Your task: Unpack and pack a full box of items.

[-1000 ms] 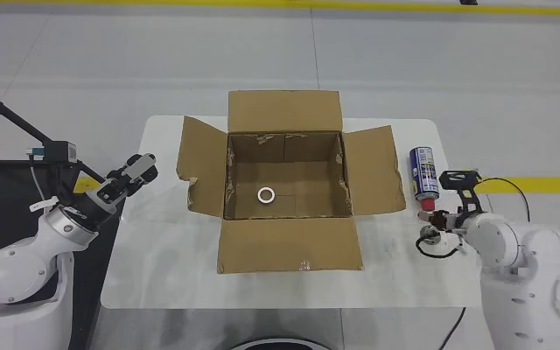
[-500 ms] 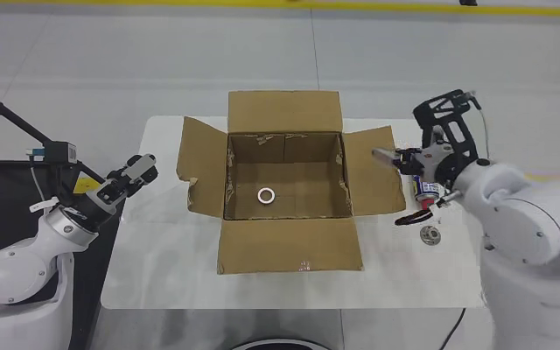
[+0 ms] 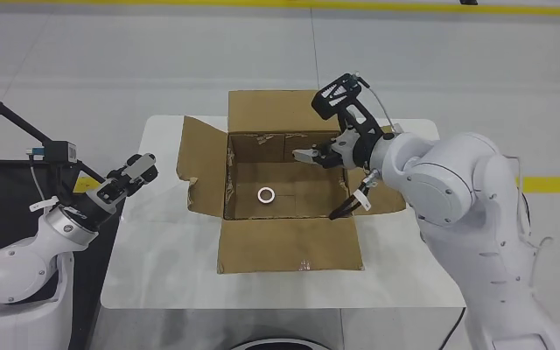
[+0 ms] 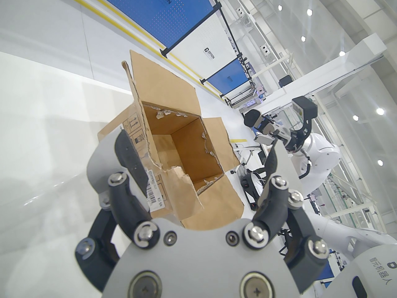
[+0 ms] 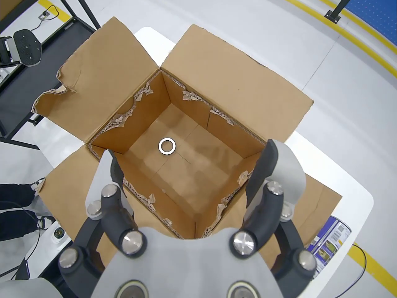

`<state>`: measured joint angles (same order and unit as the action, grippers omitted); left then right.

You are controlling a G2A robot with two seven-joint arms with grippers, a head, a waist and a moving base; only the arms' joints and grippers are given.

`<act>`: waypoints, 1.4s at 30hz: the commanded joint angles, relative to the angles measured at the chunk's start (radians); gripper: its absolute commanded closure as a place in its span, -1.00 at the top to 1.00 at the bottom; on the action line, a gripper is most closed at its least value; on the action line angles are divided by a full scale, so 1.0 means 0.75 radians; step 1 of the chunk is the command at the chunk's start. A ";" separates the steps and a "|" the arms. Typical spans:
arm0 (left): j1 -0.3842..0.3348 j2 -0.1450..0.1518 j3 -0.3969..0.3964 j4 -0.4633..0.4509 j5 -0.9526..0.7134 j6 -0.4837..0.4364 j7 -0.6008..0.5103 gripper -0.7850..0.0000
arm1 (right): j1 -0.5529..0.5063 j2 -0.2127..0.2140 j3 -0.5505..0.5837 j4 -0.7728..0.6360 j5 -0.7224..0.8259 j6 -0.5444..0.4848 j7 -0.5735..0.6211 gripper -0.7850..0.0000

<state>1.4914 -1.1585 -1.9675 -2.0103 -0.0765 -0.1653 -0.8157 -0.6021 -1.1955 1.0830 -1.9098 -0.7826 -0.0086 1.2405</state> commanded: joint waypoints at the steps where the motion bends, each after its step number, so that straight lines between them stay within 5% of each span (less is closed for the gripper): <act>1: 0.000 0.000 0.000 0.000 0.000 0.000 0.000 1.00 | 0.000 0.000 0.000 0.000 0.000 0.000 0.000 1.00; 12: 0.000 0.000 0.000 0.000 0.000 0.000 0.000 1.00 | 0.000 0.000 0.000 0.000 0.000 0.000 0.000 1.00; 17: 0.000 0.000 0.000 0.000 0.000 0.000 0.000 1.00 | 0.093 -0.031 -0.150 0.176 0.050 -0.070 -0.037 1.00; 28: 0.000 0.000 0.000 0.000 0.000 0.000 0.000 1.00 | 0.536 -0.249 -0.645 0.879 0.377 -0.201 -0.050 1.00; 33: 0.000 0.000 0.000 0.000 0.000 0.000 0.000 1.00 | 0.614 -0.348 -0.777 1.128 0.456 -0.240 -0.083 0.57; 42: 0.000 0.000 0.000 0.000 0.000 0.000 0.000 1.00 | 0.645 -0.507 -0.935 1.444 0.508 -0.222 -0.100 0.29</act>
<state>1.4914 -1.1585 -1.9675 -2.0103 -0.0765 -0.1653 -0.8157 -0.1209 -1.5618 0.3922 -0.8569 -0.4010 -0.1823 1.1664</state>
